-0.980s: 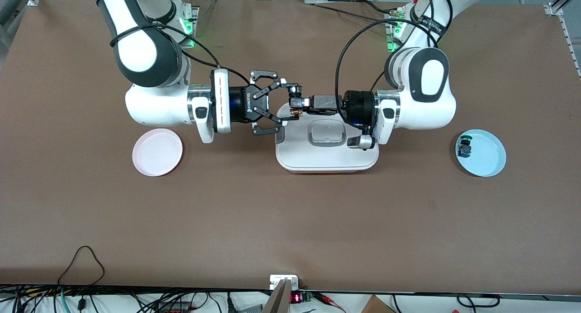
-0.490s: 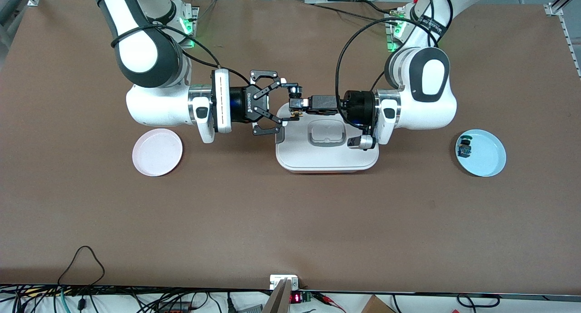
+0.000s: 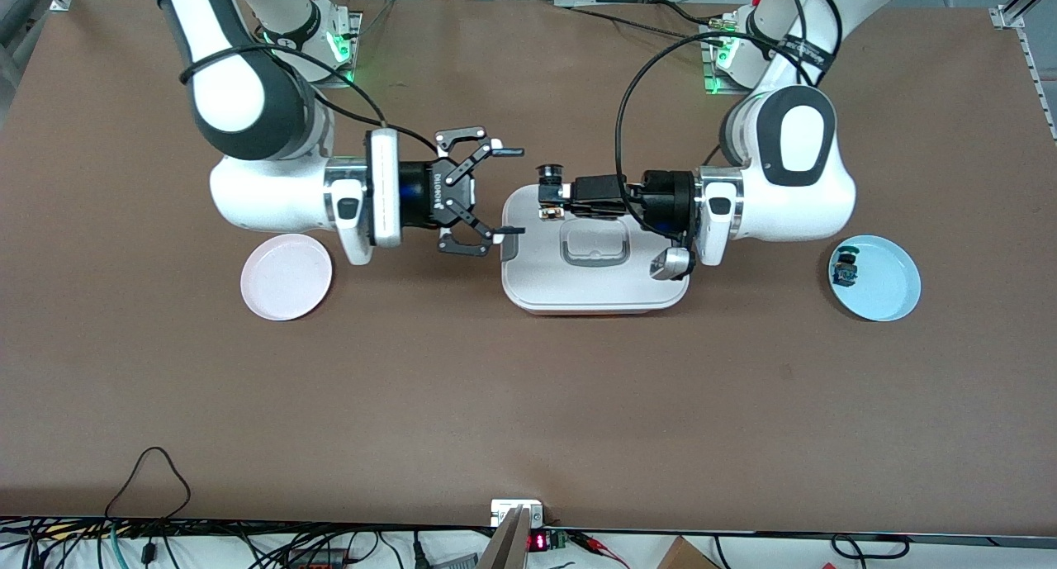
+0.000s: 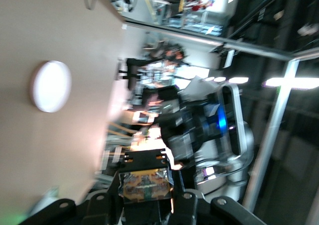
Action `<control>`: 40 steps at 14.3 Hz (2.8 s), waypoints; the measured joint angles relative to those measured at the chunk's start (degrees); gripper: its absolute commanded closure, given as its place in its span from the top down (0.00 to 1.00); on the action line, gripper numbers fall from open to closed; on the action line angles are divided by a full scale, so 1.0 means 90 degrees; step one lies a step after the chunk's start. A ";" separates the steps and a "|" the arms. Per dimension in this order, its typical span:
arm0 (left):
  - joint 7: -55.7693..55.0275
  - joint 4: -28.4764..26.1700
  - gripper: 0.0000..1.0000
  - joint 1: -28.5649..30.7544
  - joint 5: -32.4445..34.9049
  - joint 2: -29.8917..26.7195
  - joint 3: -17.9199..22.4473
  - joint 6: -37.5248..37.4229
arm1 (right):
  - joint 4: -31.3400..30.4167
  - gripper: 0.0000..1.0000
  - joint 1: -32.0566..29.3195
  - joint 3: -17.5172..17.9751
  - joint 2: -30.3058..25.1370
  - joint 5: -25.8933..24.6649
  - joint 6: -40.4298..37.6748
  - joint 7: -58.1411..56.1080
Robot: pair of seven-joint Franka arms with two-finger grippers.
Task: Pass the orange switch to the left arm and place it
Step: 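Carry the switch to the blue plate while the right gripper withdraws, then lower the switch onto the blue plate and open the left gripper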
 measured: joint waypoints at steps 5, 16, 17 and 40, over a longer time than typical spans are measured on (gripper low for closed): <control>-0.0036 0.0520 0.17 0.0390 0.3319 -0.0001 0.0014 -0.0346 | 0.0005 1.00 -0.0240 -0.0382 -0.0375 -0.2031 -0.0086 0.1815; 0.0917 0.0915 0.17 0.0701 0.8982 0.0238 0.0030 -0.1607 | -0.0038 1.00 -0.0627 -0.0755 -0.0672 -0.6589 -0.0935 0.7648; 0.1075 0.0915 0.17 0.0750 0.9324 0.0274 0.0036 -0.1654 | -0.0037 1.00 -0.0639 -0.0786 -0.0681 -0.7123 -0.0961 0.8214; 0.6886 -0.0590 0.72 0.3883 1.2977 0.1844 0.0105 0.0820 | -0.0122 1.00 -0.2358 -0.0676 -0.1843 -1.1056 -0.1258 1.0212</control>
